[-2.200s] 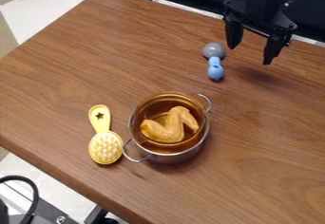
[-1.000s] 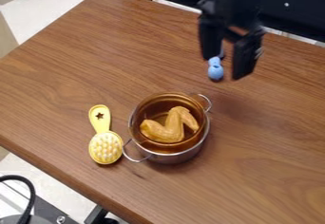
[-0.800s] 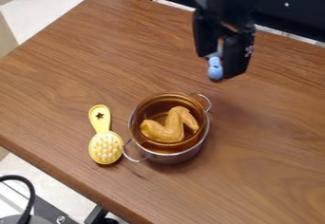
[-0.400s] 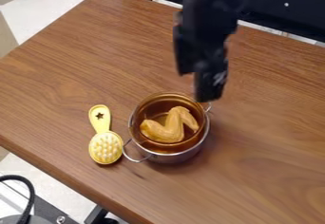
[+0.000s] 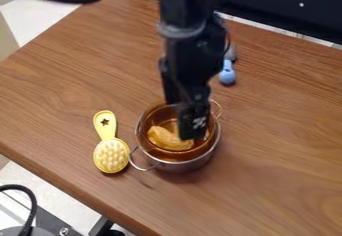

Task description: Moved the pot with the orange object to the right of the table

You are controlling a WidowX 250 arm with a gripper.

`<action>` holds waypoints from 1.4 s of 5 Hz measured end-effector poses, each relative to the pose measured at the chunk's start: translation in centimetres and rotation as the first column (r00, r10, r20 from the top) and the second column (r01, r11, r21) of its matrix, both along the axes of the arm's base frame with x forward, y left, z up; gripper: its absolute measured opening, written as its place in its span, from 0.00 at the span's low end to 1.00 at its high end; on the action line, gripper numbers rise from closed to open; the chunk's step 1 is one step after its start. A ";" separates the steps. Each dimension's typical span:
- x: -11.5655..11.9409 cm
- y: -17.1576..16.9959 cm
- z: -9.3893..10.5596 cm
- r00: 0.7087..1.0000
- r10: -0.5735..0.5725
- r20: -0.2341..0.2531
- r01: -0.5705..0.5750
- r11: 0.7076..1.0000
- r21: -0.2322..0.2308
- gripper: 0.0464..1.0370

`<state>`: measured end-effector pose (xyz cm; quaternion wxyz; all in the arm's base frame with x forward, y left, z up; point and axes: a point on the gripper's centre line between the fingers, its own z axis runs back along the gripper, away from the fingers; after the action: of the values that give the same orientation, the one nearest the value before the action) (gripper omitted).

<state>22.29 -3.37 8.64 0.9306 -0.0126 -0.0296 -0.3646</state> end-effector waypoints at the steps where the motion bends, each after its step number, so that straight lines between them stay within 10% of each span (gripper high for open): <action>1: -1.1 -0.2 -1.2 1.000 -0.018 0.000 0.018 1.000 0.020 0.96; 7: -1.8 -2.0 -6.3 0.999 -0.014 0.030 0.014 1.000 0.027 0.92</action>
<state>20.54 -5.36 2.34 0.9276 0.0053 -0.0387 -0.3716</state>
